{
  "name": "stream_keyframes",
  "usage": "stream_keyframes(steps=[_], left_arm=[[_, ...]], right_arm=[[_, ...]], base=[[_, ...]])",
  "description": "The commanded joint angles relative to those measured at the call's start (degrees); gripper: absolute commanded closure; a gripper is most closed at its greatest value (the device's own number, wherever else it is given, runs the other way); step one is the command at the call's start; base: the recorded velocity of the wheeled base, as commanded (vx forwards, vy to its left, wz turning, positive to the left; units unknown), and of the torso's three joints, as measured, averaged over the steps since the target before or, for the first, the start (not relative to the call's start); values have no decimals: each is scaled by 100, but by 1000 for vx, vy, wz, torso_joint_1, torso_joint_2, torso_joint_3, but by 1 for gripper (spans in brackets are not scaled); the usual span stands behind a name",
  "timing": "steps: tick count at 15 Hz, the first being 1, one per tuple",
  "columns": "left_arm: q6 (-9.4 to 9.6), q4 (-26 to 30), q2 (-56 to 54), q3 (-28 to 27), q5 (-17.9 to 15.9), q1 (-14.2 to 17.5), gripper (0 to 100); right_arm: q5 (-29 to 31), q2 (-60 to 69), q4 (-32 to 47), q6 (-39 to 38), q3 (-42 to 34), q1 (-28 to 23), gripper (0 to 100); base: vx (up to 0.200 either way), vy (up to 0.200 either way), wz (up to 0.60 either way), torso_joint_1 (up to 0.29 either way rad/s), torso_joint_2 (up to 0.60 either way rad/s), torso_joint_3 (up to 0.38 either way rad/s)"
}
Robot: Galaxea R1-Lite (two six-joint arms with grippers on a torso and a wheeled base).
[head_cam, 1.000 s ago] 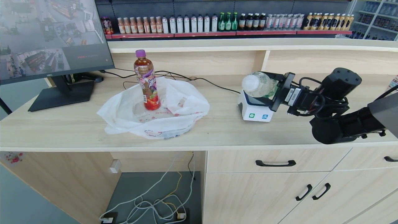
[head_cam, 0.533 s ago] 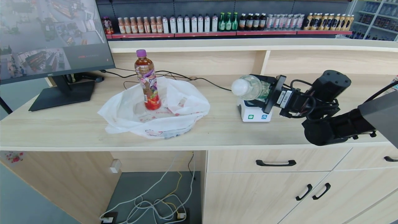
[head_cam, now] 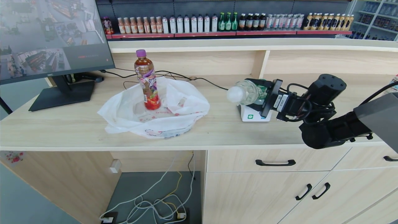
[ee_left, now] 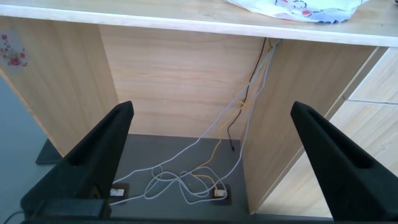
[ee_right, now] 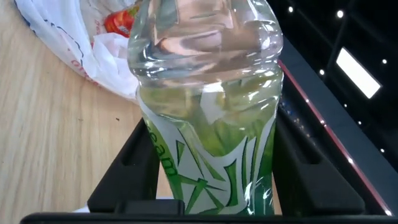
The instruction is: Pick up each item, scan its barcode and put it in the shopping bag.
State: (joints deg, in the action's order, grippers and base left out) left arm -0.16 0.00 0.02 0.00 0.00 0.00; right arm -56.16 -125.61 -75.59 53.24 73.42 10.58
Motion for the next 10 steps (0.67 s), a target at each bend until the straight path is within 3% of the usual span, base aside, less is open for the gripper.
stream_keyframes(steps=[1,10], left_arm=[[-2,0,-2,0,0,0,0],[-2,0,-2,0,0,0,0]], right_arm=[[9,-95,1,-15,-4,14,100],[18,-121,1,-33,14,5,100]], base=[[0,0,0,0,0,0],[0,0,0,0,0,0]])
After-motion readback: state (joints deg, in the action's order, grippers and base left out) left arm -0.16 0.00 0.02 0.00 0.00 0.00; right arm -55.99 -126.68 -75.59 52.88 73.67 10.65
